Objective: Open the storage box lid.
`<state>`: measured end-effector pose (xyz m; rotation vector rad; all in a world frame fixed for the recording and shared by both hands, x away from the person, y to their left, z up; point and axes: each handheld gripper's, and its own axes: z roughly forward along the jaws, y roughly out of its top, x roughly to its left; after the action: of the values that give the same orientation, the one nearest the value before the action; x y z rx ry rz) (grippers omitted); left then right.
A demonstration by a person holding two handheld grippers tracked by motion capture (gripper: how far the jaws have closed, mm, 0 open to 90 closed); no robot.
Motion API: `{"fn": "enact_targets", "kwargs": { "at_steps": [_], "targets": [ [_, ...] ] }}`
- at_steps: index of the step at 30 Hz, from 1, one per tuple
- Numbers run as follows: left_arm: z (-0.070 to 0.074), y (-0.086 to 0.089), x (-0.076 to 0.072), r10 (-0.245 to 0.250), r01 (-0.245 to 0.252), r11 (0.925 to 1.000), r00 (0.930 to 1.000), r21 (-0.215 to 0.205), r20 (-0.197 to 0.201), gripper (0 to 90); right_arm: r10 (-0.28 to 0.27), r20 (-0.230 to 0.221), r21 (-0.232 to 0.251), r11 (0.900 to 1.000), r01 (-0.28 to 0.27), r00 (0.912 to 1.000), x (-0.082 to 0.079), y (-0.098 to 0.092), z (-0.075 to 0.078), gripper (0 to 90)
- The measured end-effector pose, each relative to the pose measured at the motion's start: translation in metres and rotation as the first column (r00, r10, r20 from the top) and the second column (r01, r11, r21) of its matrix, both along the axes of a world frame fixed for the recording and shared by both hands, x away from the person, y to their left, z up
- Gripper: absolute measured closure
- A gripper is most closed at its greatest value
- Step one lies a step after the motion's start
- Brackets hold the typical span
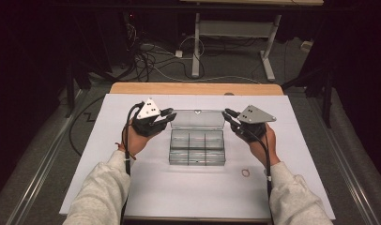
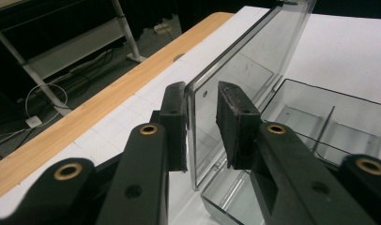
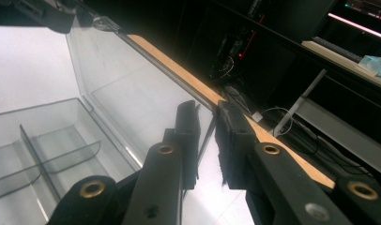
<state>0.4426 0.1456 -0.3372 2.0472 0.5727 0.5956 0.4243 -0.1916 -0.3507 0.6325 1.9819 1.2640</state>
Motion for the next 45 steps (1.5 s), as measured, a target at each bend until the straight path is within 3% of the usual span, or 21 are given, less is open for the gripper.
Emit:
{"fn": "enact_targets", "kwargs": {
  "at_steps": [7,15,19,28,33,45],
  "targets": [
    [-0.004,0.001,0.008,0.014,-0.014,0.9998,0.9999,-0.013,0.007,71.2,-0.015,-0.010,0.051,0.999,0.016,0.9998,0.010,0.000,-0.003,78.8],
    [-0.013,0.000,0.016,0.034,-0.035,0.9989,0.9993,-0.032,-0.017,71.2,-0.036,-0.035,0.062,0.997,0.038,0.9987,0.020,0.001,-0.010,78.8],
    [-0.015,-0.001,0.019,0.044,-0.044,0.9981,0.9989,-0.044,-0.015,70.9,-0.032,-0.050,0.091,0.995,0.037,0.9982,0.024,0.000,-0.014,78.8],
    [-0.022,-0.003,0.024,0.068,-0.069,0.9963,0.9974,-0.051,-0.023,69.4,-0.047,-0.062,0.096,0.994,0.053,0.9970,0.030,0.002,-0.021,76.9],
    [-0.024,-0.003,0.026,0.076,-0.078,0.9950,0.9967,-0.062,-0.027,69.3,-0.049,-0.073,0.129,0.990,0.058,0.9961,0.034,0.002,-0.024,76.1],
    [-0.030,-0.003,0.031,0.088,-0.091,0.9923,0.9953,-0.084,-0.041,68.2,-0.059,-0.101,0.122,0.990,0.071,0.9932,0.040,0.004,-0.031,74.8]
  ]
}}
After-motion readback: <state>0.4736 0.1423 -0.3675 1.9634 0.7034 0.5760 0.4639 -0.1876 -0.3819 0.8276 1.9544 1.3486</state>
